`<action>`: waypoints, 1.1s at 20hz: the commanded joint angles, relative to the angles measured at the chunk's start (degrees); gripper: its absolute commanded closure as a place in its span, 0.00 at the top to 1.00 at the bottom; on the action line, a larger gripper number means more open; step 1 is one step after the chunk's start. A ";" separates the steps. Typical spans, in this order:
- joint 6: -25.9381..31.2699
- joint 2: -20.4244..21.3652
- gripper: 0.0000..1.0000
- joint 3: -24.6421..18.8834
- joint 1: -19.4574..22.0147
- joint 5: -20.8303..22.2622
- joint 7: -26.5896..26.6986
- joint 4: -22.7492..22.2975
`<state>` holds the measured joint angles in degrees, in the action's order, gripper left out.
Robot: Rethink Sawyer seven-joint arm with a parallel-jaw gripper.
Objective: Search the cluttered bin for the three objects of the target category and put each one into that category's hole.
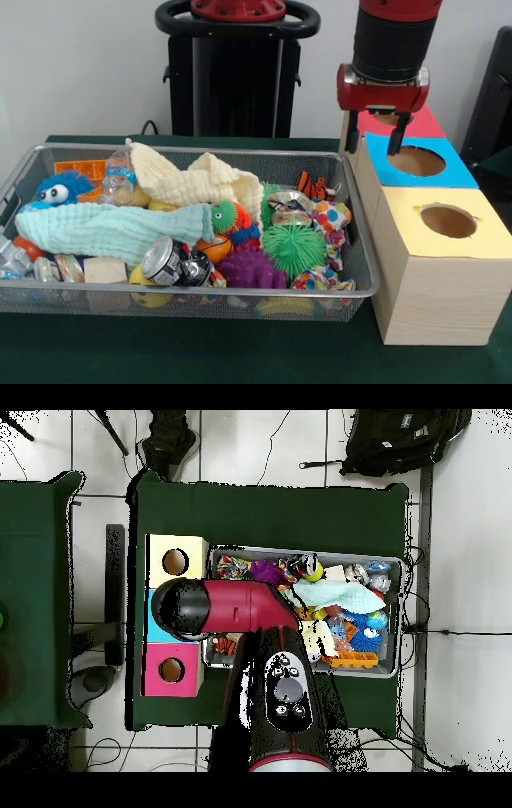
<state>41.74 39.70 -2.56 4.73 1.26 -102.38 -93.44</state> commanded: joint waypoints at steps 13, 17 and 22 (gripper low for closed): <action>1.22 -0.70 1.00 -4.95 11.04 7.71 6.59 -1.72; 0.75 -0.02 1.00 -5.93 12.72 8.47 6.91 -2.88; 0.49 -0.02 1.00 -7.25 14.60 9.55 7.90 -3.22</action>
<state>41.74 40.11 -3.04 16.49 7.57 -102.38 -93.41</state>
